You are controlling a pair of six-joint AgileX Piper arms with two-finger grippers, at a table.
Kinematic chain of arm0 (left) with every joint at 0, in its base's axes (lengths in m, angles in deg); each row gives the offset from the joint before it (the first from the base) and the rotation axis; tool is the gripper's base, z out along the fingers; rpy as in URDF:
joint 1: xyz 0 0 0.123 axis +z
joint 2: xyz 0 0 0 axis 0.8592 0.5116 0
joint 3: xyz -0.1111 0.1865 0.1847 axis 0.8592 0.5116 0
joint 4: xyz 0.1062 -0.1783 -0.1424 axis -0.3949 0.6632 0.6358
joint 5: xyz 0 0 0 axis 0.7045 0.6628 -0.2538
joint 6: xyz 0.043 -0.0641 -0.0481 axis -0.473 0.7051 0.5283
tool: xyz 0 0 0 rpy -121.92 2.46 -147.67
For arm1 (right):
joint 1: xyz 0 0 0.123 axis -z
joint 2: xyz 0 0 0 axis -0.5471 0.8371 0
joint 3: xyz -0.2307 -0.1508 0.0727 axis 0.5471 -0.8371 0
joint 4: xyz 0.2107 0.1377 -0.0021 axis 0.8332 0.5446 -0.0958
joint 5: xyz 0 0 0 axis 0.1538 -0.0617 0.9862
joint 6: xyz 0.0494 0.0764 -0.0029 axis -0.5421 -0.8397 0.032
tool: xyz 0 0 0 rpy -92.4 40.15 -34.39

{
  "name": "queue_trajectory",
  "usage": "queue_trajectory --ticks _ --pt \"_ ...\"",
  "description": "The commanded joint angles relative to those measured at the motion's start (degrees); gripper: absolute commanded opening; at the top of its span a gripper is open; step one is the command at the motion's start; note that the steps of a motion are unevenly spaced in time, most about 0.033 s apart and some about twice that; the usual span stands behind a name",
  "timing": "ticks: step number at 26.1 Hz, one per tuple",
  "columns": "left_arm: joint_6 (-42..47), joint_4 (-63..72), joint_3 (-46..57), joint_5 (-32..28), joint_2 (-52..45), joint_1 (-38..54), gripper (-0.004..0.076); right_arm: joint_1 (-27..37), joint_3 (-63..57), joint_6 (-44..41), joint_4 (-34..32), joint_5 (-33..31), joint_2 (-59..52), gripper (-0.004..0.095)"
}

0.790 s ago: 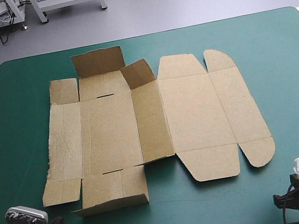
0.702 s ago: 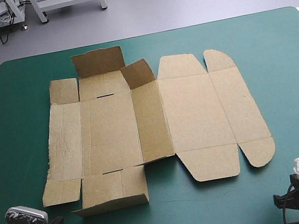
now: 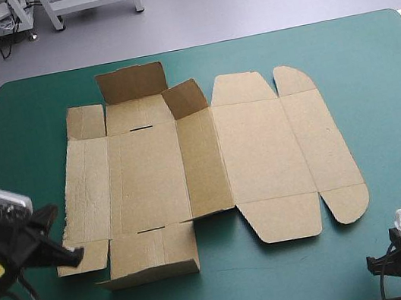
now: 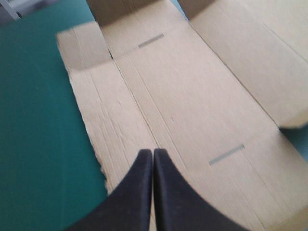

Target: Fold the box

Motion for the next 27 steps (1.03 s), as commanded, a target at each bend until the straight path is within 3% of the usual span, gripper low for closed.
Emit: queue_trajectory --ticks 1,4,7,10,13,16,21,25,27 --pt "0.00 -2.01 -9.74 -8.99 9.81 -0.34 -0.0009 0.06 1.52 0.09 0.59 3.61 0.64 -0.0020" --pt "3.07 -6.15 -15.45 -10.66 18.15 -0.34 -0.0009 0.06 1.52 0.09 0.59 3.61 0.64 -0.0020" --pt "12.28 -16.80 -19.85 -9.36 25.73 0.89 -0.0008 0.06 1.52 0.09 0.49 3.73 0.64 -0.0020" --pt "12.39 -15.42 -22.66 -9.22 30.30 8.53 -0.0006 0.06 1.52 0.09 0.49 3.97 0.64 -0.0020" --pt "8.17 -7.15 -23.66 -8.69 32.80 17.91 0.0014 0.06 1.52 0.25 0.49 3.97 0.64 -0.0020" --pt "-1.16 9.93 -23.66 -6.11 35.02 29.04 0.0014 0.06 1.52 0.39 0.49 4.01 0.64 -0.0020" --pt "-16.07 35.80 -23.66 6.65 41.61 46.93 0.0014 0.06 1.52 0.39 0.49 4.41 0.64 -0.0020" --pt "-19.38 43.04 -23.66 16.91 47.72 54.62 0.0014 0.06 1.52 0.39 0.49 4.41 0.64 -0.0020" --pt "-18.81 43.30 -23.12 16.62 49.44 55.52 0.0014 0.06 1.52 0.39 0.37 4.41 0.64 -0.0020"
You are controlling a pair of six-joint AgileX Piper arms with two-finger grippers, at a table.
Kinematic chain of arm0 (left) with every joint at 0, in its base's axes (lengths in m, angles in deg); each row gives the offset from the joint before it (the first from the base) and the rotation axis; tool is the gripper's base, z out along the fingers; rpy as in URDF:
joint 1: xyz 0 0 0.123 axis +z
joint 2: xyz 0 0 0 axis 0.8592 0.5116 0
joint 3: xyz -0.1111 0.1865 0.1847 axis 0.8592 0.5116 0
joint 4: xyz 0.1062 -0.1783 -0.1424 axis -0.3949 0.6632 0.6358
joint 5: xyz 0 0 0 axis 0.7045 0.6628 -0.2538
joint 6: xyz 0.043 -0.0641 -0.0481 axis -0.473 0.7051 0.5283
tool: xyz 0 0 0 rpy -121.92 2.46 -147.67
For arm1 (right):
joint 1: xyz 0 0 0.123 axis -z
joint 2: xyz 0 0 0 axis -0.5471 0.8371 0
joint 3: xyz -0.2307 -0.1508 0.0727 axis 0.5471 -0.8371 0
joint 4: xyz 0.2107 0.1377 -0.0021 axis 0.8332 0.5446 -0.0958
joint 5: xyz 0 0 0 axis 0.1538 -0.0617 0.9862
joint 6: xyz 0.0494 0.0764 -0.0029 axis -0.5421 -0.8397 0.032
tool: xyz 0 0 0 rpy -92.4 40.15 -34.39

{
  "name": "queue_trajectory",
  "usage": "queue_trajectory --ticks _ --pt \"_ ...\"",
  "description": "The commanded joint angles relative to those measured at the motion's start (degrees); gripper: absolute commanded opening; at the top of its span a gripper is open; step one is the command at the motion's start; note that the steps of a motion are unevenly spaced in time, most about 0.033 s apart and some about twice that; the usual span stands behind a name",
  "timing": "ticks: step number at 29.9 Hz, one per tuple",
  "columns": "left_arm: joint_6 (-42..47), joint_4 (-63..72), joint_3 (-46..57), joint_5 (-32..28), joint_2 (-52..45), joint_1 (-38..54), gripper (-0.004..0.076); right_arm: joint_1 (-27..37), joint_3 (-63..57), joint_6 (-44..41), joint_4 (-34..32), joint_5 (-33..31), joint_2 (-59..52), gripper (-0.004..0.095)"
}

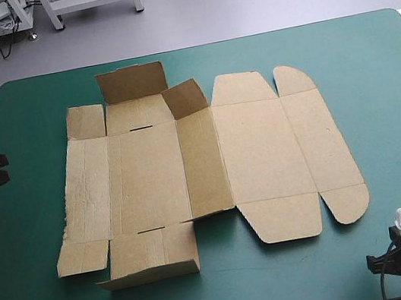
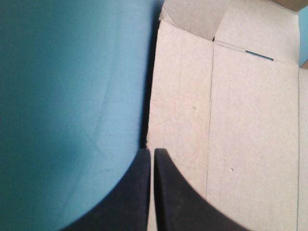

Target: Fold the box

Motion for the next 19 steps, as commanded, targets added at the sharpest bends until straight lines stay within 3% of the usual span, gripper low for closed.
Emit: queue_trajectory --ticks 1,14,19 --pt "-0.85 5.82 -1.16 4.81 1.00 1.80 0.0014 0.06 1.52 0.39 0.13 3.55 0.64 -0.0020" --pt "-13.93 6.53 10.29 5.15 11.14 1.71 0.0013 0.06 1.52 0.39 -2.49 3.55 0.64 -0.0020" --pt "-9.99 3.45 10.58 5.15 13.79 1.71 0.0019 0.06 1.52 0.39 -2.49 3.55 0.64 -0.0020"
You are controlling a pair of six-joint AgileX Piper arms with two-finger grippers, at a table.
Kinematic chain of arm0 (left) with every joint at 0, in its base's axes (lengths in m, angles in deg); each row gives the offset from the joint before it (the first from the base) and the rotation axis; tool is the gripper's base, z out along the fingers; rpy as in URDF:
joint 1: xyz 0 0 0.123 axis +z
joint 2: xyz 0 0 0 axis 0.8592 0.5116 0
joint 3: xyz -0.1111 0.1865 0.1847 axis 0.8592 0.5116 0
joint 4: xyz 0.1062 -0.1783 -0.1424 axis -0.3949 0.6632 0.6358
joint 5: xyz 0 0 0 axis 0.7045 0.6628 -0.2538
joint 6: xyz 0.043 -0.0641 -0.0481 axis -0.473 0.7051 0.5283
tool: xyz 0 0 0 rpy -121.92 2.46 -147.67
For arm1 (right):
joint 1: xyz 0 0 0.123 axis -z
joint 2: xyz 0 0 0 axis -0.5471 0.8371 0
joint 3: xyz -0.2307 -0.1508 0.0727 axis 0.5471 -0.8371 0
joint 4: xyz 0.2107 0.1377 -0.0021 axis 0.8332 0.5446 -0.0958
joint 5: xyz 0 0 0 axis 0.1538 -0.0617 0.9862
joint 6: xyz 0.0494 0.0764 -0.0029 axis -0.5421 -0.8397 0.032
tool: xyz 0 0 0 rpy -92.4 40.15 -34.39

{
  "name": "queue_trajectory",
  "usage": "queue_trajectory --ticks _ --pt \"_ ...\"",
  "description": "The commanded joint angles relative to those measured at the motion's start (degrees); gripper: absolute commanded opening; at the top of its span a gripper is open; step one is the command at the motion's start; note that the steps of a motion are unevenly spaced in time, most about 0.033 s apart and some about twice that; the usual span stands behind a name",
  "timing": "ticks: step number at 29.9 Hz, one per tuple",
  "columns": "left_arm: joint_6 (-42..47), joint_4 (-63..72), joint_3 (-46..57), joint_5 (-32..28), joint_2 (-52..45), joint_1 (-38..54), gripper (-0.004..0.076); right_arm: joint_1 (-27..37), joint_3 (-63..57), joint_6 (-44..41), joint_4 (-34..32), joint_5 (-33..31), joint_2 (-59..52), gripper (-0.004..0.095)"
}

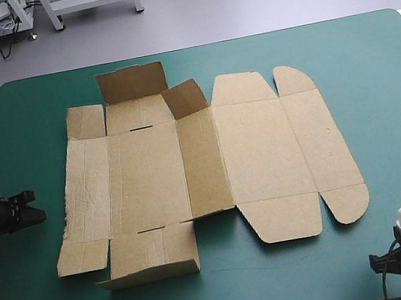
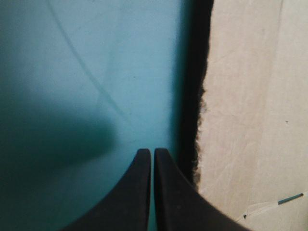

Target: Fold the box

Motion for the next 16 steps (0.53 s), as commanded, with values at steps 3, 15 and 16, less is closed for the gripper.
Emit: queue_trajectory --ticks 3,15,16 --pt "4.28 -1.28 -1.08 5.80 -1.47 -0.53 0.0084 0.06 1.52 0.39 -0.29 3.43 0.64 -0.0020" --pt "10.41 0.77 0.39 5.80 -1.47 -7.88 0.0437 0.06 1.52 0.39 -0.32 3.43 0.64 -0.0018" --pt "10.71 0.77 0.85 5.80 -1.47 -8.75 0.0437 0.06 1.52 0.39 -0.32 3.43 0.64 -0.0020"
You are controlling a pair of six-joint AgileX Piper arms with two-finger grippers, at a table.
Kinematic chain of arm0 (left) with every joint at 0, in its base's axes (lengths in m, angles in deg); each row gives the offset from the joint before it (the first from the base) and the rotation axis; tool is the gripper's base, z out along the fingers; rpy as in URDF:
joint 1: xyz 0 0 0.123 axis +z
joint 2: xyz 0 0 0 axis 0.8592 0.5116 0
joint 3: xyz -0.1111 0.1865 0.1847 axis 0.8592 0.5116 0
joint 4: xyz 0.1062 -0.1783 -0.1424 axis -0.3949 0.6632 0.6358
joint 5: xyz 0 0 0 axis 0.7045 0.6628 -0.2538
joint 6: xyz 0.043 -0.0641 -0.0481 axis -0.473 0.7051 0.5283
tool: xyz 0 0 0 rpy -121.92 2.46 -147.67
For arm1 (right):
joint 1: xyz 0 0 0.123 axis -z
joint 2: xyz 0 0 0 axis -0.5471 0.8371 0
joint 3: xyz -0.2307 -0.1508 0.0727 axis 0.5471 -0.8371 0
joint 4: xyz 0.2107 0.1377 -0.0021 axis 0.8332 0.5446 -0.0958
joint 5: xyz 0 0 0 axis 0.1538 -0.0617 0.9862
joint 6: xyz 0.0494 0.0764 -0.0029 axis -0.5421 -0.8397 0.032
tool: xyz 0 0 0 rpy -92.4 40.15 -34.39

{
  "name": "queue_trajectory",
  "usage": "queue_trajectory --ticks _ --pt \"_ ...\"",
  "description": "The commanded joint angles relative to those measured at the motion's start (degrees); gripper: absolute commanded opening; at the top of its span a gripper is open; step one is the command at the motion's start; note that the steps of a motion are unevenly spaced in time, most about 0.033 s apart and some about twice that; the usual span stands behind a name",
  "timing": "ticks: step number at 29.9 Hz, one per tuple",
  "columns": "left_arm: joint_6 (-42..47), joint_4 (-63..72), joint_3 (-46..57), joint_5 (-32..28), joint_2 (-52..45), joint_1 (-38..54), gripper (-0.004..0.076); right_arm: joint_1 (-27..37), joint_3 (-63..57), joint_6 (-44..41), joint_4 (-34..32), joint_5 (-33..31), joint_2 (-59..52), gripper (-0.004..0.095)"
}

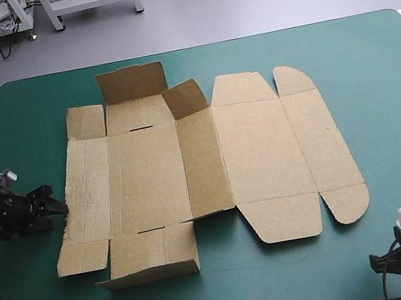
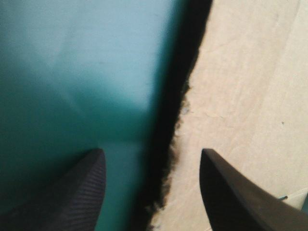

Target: Fold the box

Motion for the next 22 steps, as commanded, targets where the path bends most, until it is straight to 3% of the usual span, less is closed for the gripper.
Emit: queue_trajectory --ticks 1,10,18,20,22 --pt "1.11 2.79 0.48 6.12 -2.34 -2.93 0.0437 0.06 1.52 0.39 -0.16 3.43 0.64 -0.0019" --pt "1.11 7.68 1.03 6.12 -2.34 -7.91 0.0435 0.06 1.52 0.39 -0.16 3.43 0.64 -0.0018" --pt "0.66 12.53 4.28 6.12 -2.34 -12.45 0.0340 0.06 1.52 0.47 -0.64 3.43 0.64 -0.0019" --pt "0.66 12.64 4.64 6.12 -2.34 -13.04 0.0275 0.06 1.52 0.47 -0.64 3.43 0.64 -0.0019" --pt "0.97 12.54 4.64 6.12 -2.34 -13.16 0.0146 0.06 1.52 0.47 -0.64 3.43 0.64 -0.0020"
